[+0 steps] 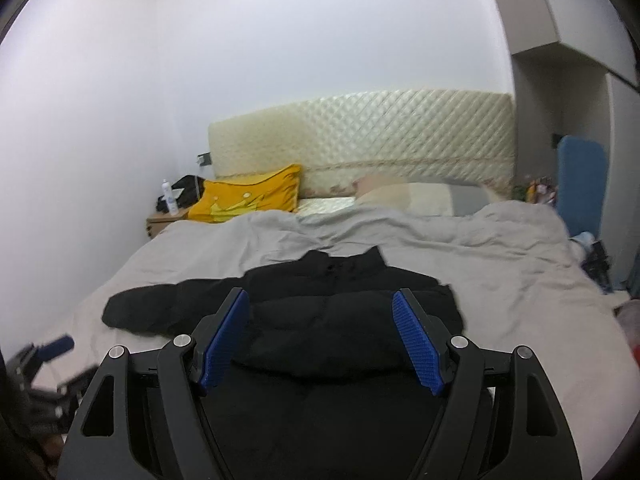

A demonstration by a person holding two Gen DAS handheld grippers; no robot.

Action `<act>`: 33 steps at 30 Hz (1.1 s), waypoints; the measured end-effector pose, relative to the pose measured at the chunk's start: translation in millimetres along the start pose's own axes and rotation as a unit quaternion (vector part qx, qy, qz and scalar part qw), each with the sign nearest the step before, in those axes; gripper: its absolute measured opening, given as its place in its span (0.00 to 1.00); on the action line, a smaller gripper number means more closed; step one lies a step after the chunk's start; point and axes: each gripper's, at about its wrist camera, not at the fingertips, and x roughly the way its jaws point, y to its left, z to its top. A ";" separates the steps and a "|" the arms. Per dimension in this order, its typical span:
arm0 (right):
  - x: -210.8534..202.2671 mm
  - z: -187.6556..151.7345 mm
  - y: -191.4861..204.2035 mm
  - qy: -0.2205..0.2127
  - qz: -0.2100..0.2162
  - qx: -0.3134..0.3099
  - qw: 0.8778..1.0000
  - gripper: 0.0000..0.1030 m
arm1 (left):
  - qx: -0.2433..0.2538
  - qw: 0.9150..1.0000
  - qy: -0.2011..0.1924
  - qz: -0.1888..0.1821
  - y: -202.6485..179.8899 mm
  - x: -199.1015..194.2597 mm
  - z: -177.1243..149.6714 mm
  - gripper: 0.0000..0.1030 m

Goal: Fold large clothes

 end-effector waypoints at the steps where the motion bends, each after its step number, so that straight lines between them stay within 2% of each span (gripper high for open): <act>1: -8.9 -5.9 -2.2 -0.003 -0.005 -0.003 1.000 0.71 | 0.002 1.000 -0.001 -0.003 -3.9 -3.3 -1.6 1.00; 4: -32.7 -25.6 -9.2 -0.005 -0.018 -0.008 1.000 0.71 | 0.007 1.000 -0.002 -0.010 -12.8 -10.9 -4.7 1.00; 13: -75.4 -69.8 -24.9 -0.017 -0.017 0.021 0.999 0.72 | 0.017 1.000 0.001 -0.025 -30.7 -25.9 -15.0 1.00; 20: -94.5 -96.7 -28.3 -0.031 -0.039 0.016 0.999 0.75 | 0.027 0.999 0.007 -0.031 -43.9 -31.0 -28.7 1.00; 33: -107.9 -145.5 -36.1 -0.030 -0.070 0.011 0.997 0.75 | 0.021 0.998 0.025 -0.046 -50.8 -35.5 -56.0 1.00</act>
